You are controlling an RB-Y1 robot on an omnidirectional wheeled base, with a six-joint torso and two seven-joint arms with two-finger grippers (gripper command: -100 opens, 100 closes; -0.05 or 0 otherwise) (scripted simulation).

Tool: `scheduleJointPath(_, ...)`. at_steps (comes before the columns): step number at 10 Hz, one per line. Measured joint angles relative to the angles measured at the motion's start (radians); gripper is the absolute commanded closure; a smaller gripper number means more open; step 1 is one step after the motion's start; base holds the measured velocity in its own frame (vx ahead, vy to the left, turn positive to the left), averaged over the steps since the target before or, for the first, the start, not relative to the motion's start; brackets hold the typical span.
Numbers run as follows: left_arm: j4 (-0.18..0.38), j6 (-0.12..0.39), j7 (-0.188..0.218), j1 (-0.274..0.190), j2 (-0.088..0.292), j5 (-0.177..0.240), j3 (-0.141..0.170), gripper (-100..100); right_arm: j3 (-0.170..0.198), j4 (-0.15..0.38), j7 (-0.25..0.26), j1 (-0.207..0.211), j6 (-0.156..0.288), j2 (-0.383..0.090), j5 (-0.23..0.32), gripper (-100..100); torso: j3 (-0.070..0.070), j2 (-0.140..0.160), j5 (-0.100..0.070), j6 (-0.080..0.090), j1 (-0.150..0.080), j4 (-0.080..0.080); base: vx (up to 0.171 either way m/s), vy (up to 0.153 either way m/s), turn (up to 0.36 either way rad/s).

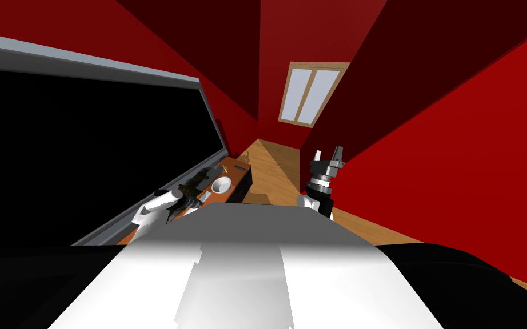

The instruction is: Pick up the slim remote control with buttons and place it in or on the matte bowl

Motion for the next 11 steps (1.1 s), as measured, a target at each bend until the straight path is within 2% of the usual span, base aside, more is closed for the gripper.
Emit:
scheduleJointPath(3, -0.059, 0.045, 0.020, 0.008, 0.003, 0.030, 0.018, 100, 0.000, 0.000, 0.000, 0.000, 0.000, 0.000, 0.000, 0, -0.001, -0.001, 0.001, 0.000, 0.000, -0.001, 0.030, 0.016, 0.018)
scheduleJointPath(5, -0.090, 0.087, 0.032, 0.005, 0.017, 0.061, 0.034, 100, 0.000, 0.000, 0.000, 0.000, 0.000, 0.000, 0.000, 0, -0.002, -0.002, 0.001, 0.001, 0.001, -0.001, 0.048, 0.031, 0.008)
scheduleJointPath(8, -0.166, 0.150, 0.057, 0.019, 0.027, 0.098, 0.057, 100, 0.000, 0.000, 0.000, 0.000, 0.000, 0.000, 0.000, 0, -0.002, -0.002, 0.001, 0.001, 0.000, -0.001, 0.047, 0.014, 0.000)
scheduleJointPath(11, -0.212, 0.199, 0.075, 0.015, 0.048, 0.125, 0.074, 100, 0.000, 0.000, 0.000, 0.000, 0.000, 0.000, 0.000, 0, -0.002, -0.002, 0.000, 0.002, -0.002, -0.001, 0.048, -0.017, -0.011)
